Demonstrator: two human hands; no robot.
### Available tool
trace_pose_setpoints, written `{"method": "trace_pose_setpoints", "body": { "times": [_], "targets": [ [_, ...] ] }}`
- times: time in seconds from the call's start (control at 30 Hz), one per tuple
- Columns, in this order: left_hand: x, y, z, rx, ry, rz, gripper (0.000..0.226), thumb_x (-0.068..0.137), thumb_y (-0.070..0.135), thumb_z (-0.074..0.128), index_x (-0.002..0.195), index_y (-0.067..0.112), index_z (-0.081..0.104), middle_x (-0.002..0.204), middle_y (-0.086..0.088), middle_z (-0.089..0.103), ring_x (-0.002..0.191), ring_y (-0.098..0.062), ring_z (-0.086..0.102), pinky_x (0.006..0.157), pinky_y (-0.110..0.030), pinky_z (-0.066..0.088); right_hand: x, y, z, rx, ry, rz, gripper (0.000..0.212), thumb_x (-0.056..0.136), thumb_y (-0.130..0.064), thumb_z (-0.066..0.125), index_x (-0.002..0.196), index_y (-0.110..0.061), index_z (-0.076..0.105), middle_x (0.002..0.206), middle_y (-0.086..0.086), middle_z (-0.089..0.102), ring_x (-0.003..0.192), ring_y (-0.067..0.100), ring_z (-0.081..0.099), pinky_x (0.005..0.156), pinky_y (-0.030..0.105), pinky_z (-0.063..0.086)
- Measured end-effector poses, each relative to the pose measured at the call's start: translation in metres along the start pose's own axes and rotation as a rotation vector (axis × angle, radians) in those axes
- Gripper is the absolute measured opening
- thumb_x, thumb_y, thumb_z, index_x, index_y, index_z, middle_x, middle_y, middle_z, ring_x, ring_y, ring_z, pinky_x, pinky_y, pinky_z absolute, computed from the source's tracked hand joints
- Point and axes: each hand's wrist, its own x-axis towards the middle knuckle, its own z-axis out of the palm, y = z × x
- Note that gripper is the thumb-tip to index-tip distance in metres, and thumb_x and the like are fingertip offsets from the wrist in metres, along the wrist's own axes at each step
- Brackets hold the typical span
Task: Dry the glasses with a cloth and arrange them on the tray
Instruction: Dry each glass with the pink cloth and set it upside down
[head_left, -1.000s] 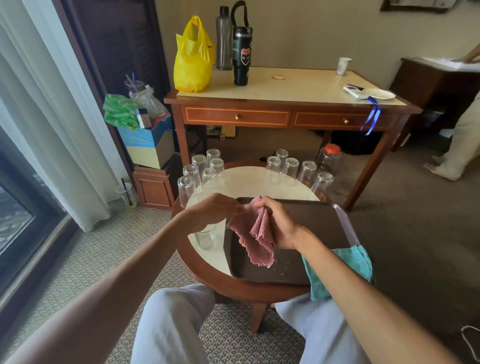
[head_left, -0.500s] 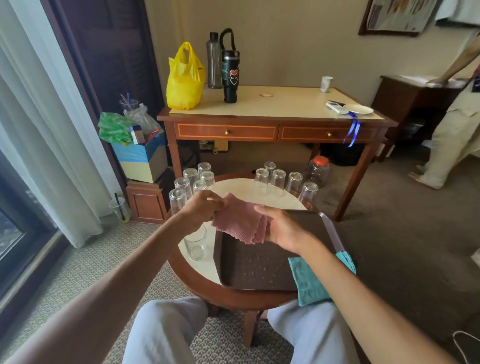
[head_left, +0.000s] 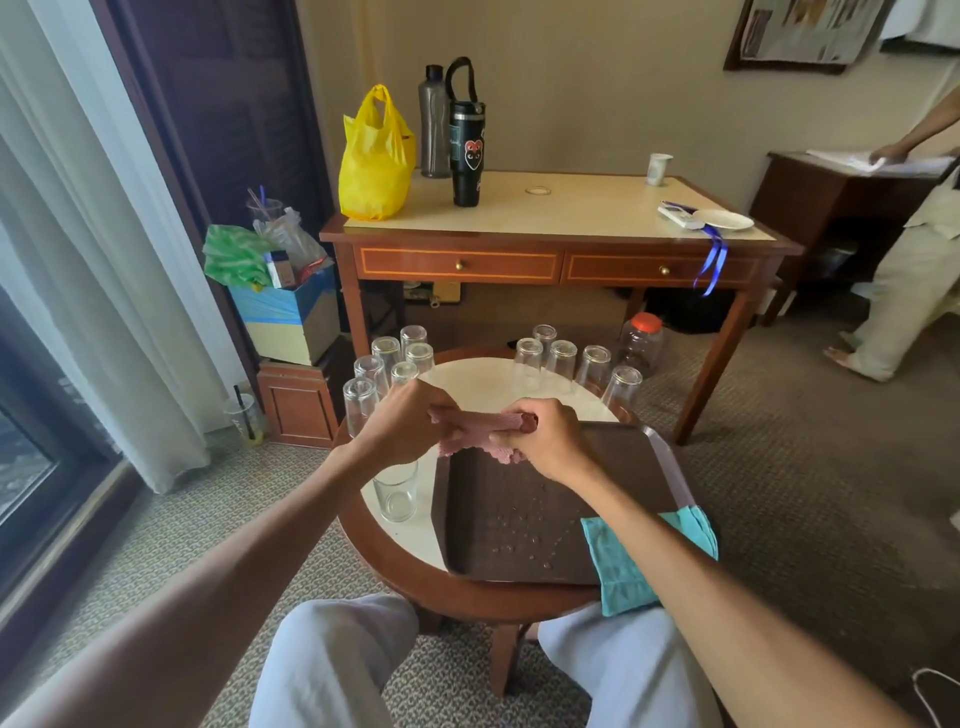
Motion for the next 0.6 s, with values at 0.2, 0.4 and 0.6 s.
{"method": "trace_pose_setpoints", "body": {
  "times": [0.2, 0.4, 0.6],
  "targets": [
    [0.005, -0.006, -0.004, 0.036, -0.159, -0.098, 0.018, 0.099, 0.014, 0.063, 0.115, 0.010, 0.072, 0.112, -0.003, 0.066, 0.101, -0.024, 0.063, 0.081, -0.037, 0.058, -0.004, 0.002, 0.002, -0.004, -0.078, 0.009, 0.014, 0.092, -0.026, 0.073, 0.083, -0.019, 0.063, 0.074, -0.014, 0.057, 0.069, 0.007, 0.056, 0.054, 0.009, 0.043],
    [-0.001, -0.003, -0.007, -0.204, -0.335, -0.042, 0.026, 0.103, 0.002, 0.053, 0.113, 0.022, 0.065, 0.115, 0.002, 0.065, 0.110, -0.020, 0.062, 0.090, -0.029, 0.055, 0.006, 0.002, -0.003, 0.152, -0.435, 0.193, 0.058, 0.065, -0.050, 0.087, 0.104, -0.015, 0.061, 0.109, 0.002, 0.069, 0.101, 0.021, 0.067, 0.090, 0.036, 0.052],
    [-0.003, -0.011, -0.017, -0.413, -0.174, -0.045, 0.036, 0.083, 0.010, 0.084, 0.116, 0.014, 0.072, 0.098, 0.000, 0.078, 0.092, -0.012, 0.075, 0.079, -0.023, 0.059, 0.010, -0.004, 0.012, 0.363, -0.600, 0.287, 0.044, 0.085, -0.022, 0.077, 0.123, -0.003, 0.066, 0.122, 0.017, 0.069, 0.117, 0.032, 0.064, 0.109, 0.045, 0.046]
  ]
}}
